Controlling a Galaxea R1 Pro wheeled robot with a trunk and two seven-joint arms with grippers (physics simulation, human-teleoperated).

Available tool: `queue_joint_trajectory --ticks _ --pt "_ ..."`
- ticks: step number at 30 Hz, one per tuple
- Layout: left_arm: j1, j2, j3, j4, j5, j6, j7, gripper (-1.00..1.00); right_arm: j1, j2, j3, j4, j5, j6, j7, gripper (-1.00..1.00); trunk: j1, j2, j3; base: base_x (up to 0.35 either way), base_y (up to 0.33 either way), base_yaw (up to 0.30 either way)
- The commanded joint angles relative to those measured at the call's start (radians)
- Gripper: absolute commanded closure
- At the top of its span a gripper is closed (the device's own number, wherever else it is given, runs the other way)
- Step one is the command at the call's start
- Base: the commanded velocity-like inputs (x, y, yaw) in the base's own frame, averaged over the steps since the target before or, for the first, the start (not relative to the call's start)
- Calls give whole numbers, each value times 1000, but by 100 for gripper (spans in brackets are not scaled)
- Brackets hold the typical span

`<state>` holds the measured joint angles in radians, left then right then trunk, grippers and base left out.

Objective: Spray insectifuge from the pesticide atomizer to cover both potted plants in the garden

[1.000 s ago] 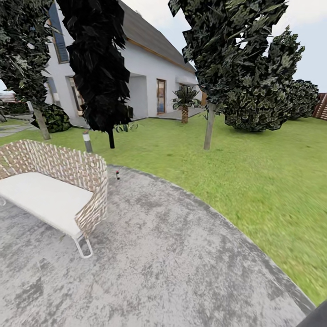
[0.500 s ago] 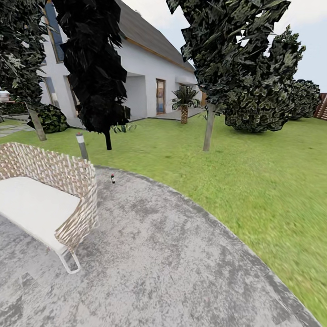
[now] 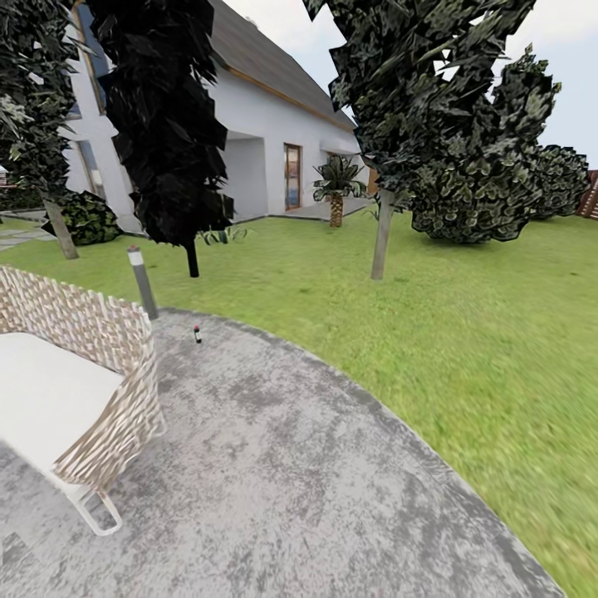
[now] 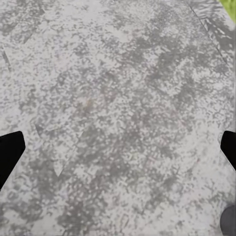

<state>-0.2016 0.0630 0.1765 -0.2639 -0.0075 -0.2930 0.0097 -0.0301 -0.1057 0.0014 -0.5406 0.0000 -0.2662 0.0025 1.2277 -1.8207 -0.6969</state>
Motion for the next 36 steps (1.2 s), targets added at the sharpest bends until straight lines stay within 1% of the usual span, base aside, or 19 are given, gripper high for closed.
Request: queue_joint_trajectory --ticks 1,28,36 --pt "-1 0 1 1 -1 -3 1 -100 -1 0 0 1 0 -3 0 -100 0 0 -1 333 -77 0" --pt "-1 1 1 2 -1 -3 1 -100 -1 1 2 2 0 -4 -1 -100 0 0 -1 333 -76 0" --pt "-1 1 1 2 -1 -3 1 -100 -1 1 2 2 0 -4 -1 -100 0 0 -1 336 -13 0"
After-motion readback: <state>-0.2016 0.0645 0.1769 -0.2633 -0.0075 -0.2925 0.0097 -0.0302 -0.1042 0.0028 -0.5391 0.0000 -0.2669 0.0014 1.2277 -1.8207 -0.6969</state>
